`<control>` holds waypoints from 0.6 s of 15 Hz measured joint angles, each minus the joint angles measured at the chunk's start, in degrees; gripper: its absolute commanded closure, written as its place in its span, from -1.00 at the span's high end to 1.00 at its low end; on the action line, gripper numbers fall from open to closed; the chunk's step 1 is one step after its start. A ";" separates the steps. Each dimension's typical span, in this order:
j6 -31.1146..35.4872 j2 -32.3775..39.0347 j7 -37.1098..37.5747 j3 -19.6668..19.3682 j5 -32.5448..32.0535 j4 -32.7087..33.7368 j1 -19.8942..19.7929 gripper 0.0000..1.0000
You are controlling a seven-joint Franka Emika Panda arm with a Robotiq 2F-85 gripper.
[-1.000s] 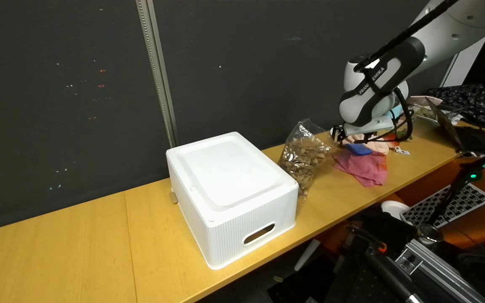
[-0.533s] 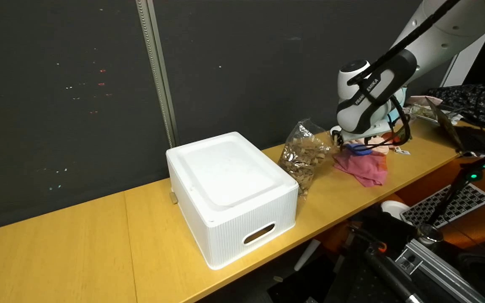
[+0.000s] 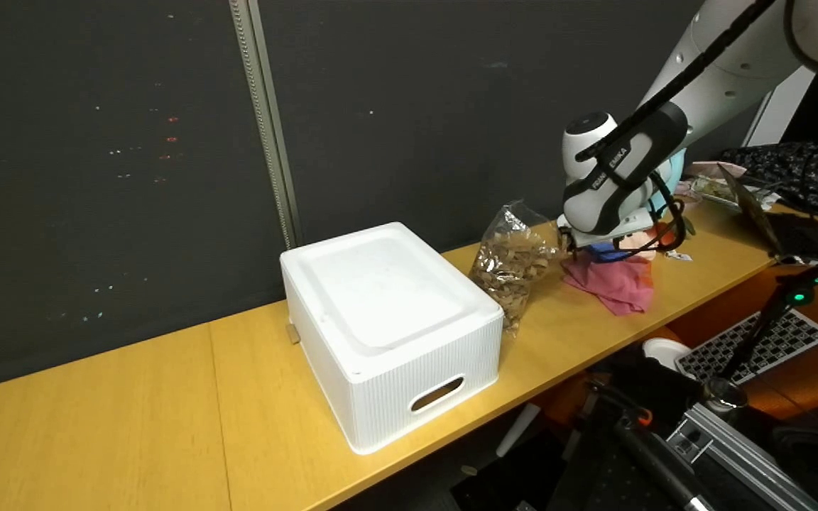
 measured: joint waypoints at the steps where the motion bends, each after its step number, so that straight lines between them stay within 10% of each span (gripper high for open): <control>1: 0.01 0.48 -0.04 0.00 0.05 0.35 -0.15 1.00; 7: 0.01 2.98 -0.40 0.03 0.46 2.64 -1.27 1.00; 9: 0.01 3.61 -0.79 0.06 0.95 3.24 -1.68 0.47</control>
